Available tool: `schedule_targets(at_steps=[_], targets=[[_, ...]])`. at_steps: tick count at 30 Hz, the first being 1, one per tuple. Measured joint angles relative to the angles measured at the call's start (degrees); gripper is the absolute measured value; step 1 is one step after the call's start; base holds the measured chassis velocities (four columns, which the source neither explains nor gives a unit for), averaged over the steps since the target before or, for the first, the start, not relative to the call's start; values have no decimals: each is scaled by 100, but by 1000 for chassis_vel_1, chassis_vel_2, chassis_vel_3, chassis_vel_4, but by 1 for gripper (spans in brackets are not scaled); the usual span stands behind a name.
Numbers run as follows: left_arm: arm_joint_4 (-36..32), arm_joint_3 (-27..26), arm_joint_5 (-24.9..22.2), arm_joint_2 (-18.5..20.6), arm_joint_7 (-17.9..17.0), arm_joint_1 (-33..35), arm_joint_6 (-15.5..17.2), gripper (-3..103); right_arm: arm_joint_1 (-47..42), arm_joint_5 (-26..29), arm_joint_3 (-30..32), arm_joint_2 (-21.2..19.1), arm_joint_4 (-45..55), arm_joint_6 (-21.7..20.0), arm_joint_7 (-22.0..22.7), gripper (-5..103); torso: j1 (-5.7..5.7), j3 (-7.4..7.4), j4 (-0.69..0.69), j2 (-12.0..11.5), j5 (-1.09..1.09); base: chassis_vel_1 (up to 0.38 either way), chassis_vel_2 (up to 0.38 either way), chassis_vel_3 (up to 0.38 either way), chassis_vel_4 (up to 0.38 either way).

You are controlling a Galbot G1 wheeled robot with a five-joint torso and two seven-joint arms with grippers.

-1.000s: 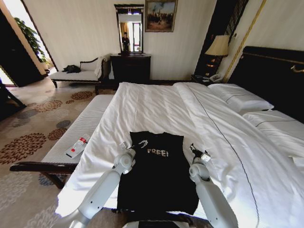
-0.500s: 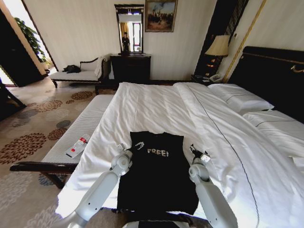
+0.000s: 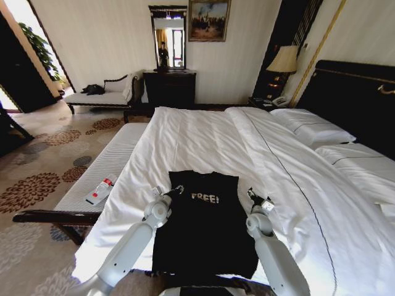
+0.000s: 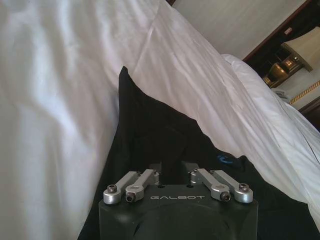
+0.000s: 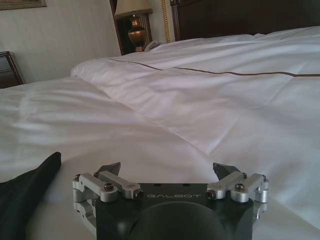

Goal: Fold the clothes on the bed.

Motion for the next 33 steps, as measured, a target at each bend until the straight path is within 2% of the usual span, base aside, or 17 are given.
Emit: schedule_targets(at_steps=[3, 4, 5, 6, 12, 16, 17, 20, 24, 29, 33], targets=[[-3, 1, 0, 14, 3, 2, 0, 16, 0, -1, -1, 2, -10, -2, 4, 100, 0, 0, 0, 0, 0, 0, 0, 0, 0], [-6, 11, 4, 36, 7, 2, 0, 16, 0, -1, -1, 3, -16, -3, 6, 100, 0, 0, 0, 0, 0, 0, 0, 0, 0], [-9, 62, 25, 100, 16, -17, -1, 6, -1, -1, -2, 3, -23, -5, 11, 100, 0, 0, 0, 0, 0, 0, 0, 0, 0], [-10, 108, 47, 152, 28, -48, -2, 2, -1, -2, -3, 4, -28, -5, 13, 100, 0, 0, 0, 0, 0, 0, 0, 0, 0], [-8, 354, 265, 388, 95, -198, -49, 0, -1, -3, -8, 18, -45, -5, 17, 100, 0, 0, 0, 0, 1, 0, 0, 0, 0], [-10, 746, 769, 595, 279, -296, -193, 0, -2, -14, -18, 33, -62, -6, 27, 100, 0, 0, -1, 0, 0, 0, 0, 0, 0], [-10, 746, 769, 595, 279, -296, -193, 0, -2, -14, -18, 33, -62, -6, 27, 100, 0, 0, -1, 0, 0, 0, 0, 0, 0], [-18, 1113, 1236, 753, 521, -318, -366, 0, 3, -16, -19, 36, -69, -6, 40, 100, 0, 0, -1, 0, 0, 0, 0, 0, 0], [-61, 1226, 1317, 814, 615, -313, -452, 0, -5, -16, -9, 34, -71, -7, 47, 100, 0, 0, 0, 0, 0, 0, 0, 0, 0], [-148, 1144, 1282, 799, 617, -294, -481, 0, -22, -17, 8, 30, -73, -9, 53, 100, 0, 0, -1, 0, 0, 0, 0, 0, 0], [-11, 565, 1015, 584, 473, -385, -406, -3, -32, -38, 2, 49, -73, -10, 61, 100, 0, 0, 0, 0, 0, 0, 0, 0, 0]])
